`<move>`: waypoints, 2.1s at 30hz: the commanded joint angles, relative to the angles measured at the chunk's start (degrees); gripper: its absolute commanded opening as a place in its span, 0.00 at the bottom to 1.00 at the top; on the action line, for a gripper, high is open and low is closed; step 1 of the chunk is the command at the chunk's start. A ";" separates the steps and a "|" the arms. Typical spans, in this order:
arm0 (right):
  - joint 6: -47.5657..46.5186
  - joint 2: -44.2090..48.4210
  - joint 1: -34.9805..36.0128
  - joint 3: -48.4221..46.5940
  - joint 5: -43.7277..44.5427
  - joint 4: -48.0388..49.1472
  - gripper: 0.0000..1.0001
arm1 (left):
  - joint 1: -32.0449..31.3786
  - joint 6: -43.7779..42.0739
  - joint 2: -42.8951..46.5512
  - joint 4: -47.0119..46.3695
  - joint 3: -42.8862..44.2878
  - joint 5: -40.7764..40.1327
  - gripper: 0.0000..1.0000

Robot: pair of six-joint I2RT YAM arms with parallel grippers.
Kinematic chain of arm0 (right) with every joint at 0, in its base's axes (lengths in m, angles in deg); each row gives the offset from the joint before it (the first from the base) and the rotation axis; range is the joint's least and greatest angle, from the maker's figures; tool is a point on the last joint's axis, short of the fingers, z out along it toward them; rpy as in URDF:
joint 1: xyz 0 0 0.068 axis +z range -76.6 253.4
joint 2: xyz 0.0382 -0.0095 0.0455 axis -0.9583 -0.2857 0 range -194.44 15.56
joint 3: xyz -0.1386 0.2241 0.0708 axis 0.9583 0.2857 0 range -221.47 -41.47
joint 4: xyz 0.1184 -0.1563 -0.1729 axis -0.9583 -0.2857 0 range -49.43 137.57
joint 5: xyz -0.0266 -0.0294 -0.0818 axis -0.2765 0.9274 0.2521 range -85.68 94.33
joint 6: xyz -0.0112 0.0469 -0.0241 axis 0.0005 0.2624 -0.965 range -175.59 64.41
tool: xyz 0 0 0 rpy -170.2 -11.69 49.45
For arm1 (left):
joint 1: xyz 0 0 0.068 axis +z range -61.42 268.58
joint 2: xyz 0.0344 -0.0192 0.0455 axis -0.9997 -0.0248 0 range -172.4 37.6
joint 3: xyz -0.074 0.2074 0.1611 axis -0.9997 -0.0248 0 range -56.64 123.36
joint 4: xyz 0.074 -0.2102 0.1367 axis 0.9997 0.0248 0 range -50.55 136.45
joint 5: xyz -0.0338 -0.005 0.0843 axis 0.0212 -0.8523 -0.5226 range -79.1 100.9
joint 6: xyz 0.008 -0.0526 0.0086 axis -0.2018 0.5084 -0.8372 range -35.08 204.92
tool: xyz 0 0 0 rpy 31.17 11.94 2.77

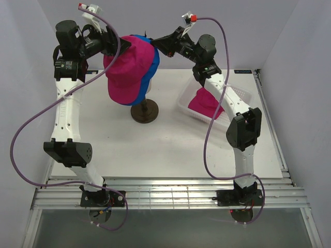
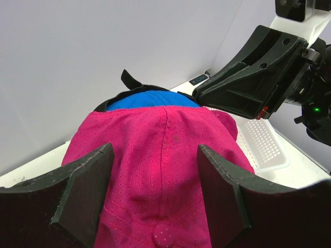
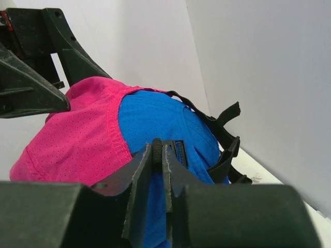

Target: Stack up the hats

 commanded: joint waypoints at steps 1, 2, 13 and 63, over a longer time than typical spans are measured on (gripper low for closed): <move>0.07 0.50 0.33 -1.91 -0.51 2.17 0.16 | -0.31 0.23 1.33 -0.67 0.36 0.21 0.76; 0.07 0.50 0.33 -1.82 -0.69 2.17 0.12 | -0.31 0.14 1.33 -0.67 0.36 0.21 0.76; -0.73 5.95 -2.04 9.17 5.90 3.06 0.08 | -0.31 -0.47 1.86 -0.49 0.63 0.65 0.85; -7.23 13.49 -6.07 14.08 9.84 -9.60 0.90 | 5.32 -4.17 4.58 1.70 0.27 -6.65 0.87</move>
